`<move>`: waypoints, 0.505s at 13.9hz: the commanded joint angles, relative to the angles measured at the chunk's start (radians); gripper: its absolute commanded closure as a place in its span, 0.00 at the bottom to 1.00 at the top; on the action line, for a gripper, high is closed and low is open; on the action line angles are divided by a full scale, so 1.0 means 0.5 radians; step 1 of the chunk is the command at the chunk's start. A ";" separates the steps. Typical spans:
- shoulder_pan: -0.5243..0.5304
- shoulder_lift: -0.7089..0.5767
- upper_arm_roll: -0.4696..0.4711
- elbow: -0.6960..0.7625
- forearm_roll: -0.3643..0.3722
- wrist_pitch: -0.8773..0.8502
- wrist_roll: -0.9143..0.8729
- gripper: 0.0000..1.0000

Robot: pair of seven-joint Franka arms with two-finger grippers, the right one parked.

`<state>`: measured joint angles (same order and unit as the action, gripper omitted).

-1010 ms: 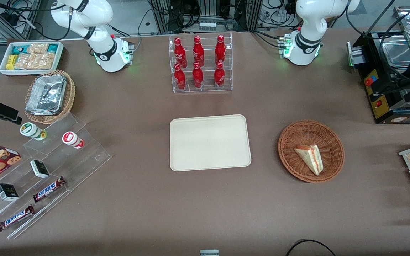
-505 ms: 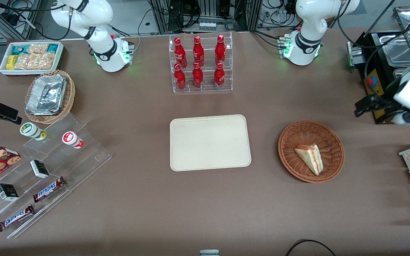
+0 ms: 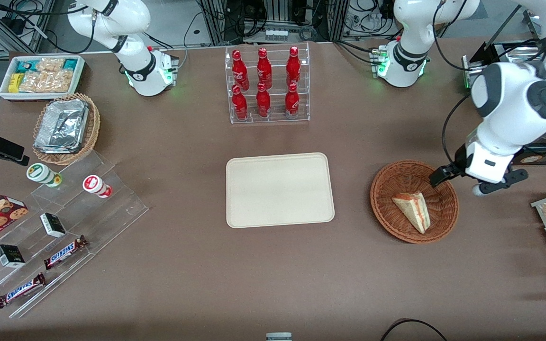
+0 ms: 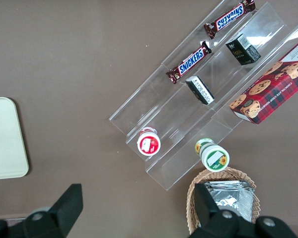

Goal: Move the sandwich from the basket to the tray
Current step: 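Move the left gripper over the wrapped sandwich in the wicker basket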

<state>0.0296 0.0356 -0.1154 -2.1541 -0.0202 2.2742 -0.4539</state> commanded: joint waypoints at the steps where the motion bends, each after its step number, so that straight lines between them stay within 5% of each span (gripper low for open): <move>1: -0.007 0.106 -0.024 -0.128 0.028 0.289 -0.193 0.00; 7: -0.010 0.367 -0.054 -0.128 0.028 0.572 -0.221 0.00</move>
<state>0.0289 0.1955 -0.1394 -2.2255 -0.0202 2.5331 -0.5342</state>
